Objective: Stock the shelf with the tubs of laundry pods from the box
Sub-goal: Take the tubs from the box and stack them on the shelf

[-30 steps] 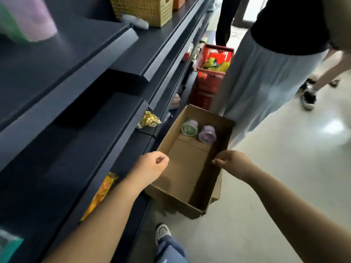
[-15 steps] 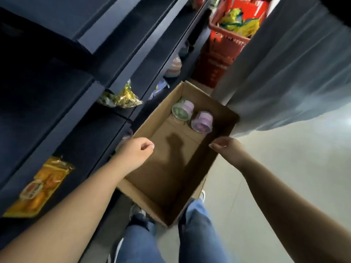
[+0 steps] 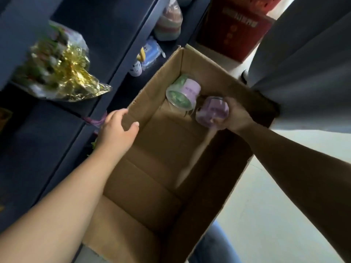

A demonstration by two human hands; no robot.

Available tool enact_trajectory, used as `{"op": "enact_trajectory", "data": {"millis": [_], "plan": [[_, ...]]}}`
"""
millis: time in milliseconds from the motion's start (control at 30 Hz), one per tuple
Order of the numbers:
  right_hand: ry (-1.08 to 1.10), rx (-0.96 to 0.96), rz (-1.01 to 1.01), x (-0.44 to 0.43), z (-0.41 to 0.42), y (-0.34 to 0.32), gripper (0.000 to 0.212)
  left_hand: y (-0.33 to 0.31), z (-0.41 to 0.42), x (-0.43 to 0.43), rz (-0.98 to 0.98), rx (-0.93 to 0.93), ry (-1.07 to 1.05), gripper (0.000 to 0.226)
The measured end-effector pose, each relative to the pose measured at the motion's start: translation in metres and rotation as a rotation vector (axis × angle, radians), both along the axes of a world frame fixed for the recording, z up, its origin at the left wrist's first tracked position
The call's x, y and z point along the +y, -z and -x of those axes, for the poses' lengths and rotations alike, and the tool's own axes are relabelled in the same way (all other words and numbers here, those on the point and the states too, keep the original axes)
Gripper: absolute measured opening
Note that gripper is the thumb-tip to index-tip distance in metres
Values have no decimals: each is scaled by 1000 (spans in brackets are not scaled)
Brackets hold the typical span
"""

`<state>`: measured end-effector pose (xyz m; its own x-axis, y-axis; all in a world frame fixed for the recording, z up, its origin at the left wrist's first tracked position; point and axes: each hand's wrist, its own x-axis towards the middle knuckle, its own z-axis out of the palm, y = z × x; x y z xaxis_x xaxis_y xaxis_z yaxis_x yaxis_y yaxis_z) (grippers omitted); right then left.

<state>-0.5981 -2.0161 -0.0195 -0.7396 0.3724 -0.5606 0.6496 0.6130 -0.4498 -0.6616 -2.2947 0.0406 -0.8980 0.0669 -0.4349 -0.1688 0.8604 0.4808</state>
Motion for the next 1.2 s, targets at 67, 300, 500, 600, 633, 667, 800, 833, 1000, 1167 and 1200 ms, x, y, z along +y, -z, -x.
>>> {"op": "enact_trajectory", "data": {"millis": [67,300,500,600,633,667,800,833,1000,1167,1200], "plan": [[-16,-50,-30,4,6,23,97,21,5,3,15,3,-49,56],[91,-173,-27,14,8,60,111,51,-8,1,42,157,-45,64],[444,-133,194,8,1,51,84,65,-15,3,49,290,-18,67],[775,-58,414,-6,-5,43,43,68,-15,2,47,283,-36,76],[865,-53,493,-14,-10,37,29,67,-16,2,37,296,8,77],[943,-69,562,-22,-15,31,20,65,-19,2,30,331,110,77],[1102,-180,781,-51,-34,5,19,54,-34,8,-104,214,598,93],[1109,-219,838,-57,-36,-3,19,48,-36,14,-156,80,626,100],[974,-338,1042,-79,-35,-35,31,34,-34,36,-452,-269,256,115],[707,-189,917,-79,-34,-32,39,40,-16,26,-752,-378,-218,145],[666,-148,918,-80,-35,-32,38,42,-15,24,-810,-425,-255,140]]}}
